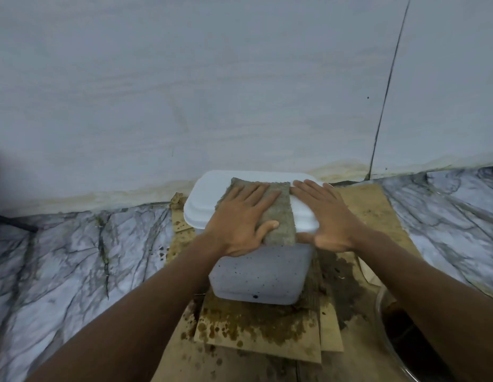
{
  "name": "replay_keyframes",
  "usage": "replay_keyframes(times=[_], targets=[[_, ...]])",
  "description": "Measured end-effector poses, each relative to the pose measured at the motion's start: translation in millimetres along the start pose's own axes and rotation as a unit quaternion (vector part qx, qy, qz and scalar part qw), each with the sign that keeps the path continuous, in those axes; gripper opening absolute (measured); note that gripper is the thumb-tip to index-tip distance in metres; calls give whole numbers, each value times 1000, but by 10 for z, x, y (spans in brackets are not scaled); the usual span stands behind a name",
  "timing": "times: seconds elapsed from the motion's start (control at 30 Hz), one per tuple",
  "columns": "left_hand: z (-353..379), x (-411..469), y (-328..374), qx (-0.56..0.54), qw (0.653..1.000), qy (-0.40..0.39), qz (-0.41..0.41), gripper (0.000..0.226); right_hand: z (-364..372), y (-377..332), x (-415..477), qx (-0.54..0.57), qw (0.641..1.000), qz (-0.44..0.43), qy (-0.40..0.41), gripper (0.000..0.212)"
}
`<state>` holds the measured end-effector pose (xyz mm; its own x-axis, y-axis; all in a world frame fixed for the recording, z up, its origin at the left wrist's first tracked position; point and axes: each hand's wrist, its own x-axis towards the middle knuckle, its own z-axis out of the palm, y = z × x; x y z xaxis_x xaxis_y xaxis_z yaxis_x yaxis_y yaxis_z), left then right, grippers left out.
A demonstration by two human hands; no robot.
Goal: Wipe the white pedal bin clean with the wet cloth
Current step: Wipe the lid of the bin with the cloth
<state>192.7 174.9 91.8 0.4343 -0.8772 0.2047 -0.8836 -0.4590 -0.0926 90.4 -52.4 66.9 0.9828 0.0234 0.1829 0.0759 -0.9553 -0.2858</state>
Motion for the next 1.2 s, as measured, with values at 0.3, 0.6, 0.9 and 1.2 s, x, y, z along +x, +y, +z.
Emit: replay_keyframes(times=[0.3,0.6,0.9,1.2], targets=[[-13,-679,-945,-50,997,19,-49,70,-9,-76,43,-3,1000,12,11,99],[-17,-352,-590,2,999,24,-23,75,-25,-114,62,-22,999,33,6,102],[-3,241,102,-32,999,-3,-5,75,-6,-34,27,-15,999,32,-3,109],[-24,-10,-260,-77,997,27,-2,62,-33,-32,-5,-8,1000,13,-11,113]])
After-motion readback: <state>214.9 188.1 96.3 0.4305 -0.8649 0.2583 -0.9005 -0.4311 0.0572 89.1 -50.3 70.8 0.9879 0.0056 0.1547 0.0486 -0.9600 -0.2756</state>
